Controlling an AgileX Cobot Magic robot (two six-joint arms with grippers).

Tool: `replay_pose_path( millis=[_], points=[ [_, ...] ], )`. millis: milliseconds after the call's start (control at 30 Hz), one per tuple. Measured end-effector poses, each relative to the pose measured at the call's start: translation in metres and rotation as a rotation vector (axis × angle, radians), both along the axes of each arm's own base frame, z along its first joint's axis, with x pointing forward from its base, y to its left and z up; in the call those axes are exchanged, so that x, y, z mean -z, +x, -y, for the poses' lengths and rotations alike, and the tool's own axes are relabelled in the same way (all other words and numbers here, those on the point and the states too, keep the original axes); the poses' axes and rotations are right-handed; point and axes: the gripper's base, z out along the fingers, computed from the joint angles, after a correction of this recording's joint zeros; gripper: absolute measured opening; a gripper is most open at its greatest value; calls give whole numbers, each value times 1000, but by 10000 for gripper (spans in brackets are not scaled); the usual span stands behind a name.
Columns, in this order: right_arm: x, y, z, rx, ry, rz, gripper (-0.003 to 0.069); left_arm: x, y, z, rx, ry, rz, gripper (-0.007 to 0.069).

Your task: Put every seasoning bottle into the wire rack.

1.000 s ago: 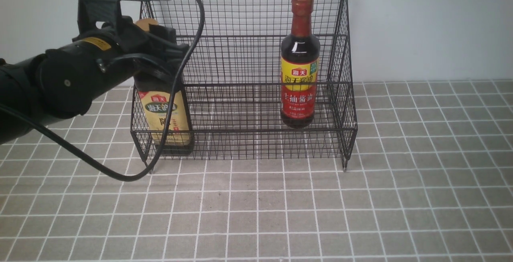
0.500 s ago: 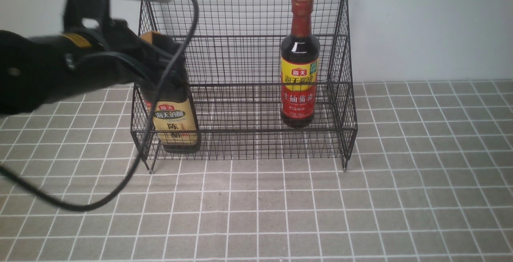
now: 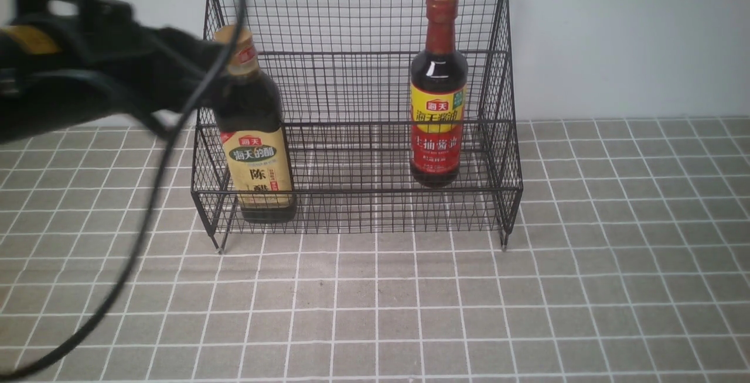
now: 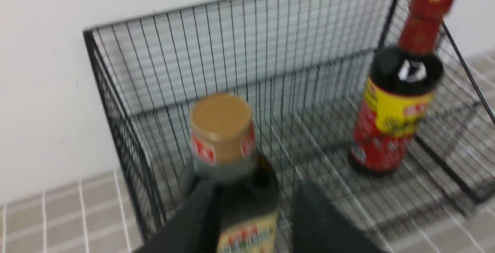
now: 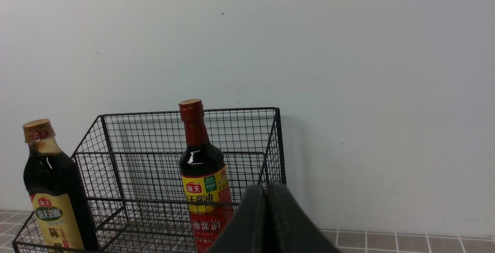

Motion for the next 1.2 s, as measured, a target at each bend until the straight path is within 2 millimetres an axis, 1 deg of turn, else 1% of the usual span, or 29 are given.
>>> replay_pose_path(
  millis=[33,67,100,133,167,233,300,433,500,667,733,933,1033,1067,1133,1200],
  points=[
    [0,0,0,0,0,0,-12,-2,-9,-3,7,1,-33,115],
    [0,0,0,0,0,0,-12,-5,-19,-5,11,0,-53,75],
    [0,0,0,0,0,0,-12,-5,-21,-6,14,0,-72,59],
    [0,0,0,0,0,0,-12,-8,-35,-8,20,-10,-115,23],
    [0,0,0,0,0,0,-12,-12,-52,-11,17,-38,-152,4],
    [0,0,0,0,0,0,-12,-16,-74,-16,-1,-92,-164,-7],
    [0,0,0,0,0,0,-12,-18,-92,-19,-13,-130,-145,-7],
    [0,0,0,0,-1,0,-12,-18,-124,-26,-11,-157,-122,-7],
    [0,0,0,0,-1,0,-12,-20,-134,-28,-3,-157,-113,-7],
    [0,0,0,0,-1,0,-12,-23,-152,-32,17,-112,-64,-7],
    [0,0,0,0,-1,-1,-12,-24,-155,-33,19,-108,-52,-7],
    [0,0,0,0,-1,-1,-12,-23,-155,-37,0,-64,-27,-7],
    [0,0,0,0,-1,-1,-12,-19,-154,-40,-26,-44,25,-7],
    [0,0,0,0,-1,-1,-12,-15,-154,-42,-39,-36,59,-7],
    [0,0,0,0,-1,-1,-12,3,-157,-47,-75,-20,151,-7],
    [0,0,0,0,-1,-1,-12,35,-163,-52,-118,-13,220,-7]
  ],
)
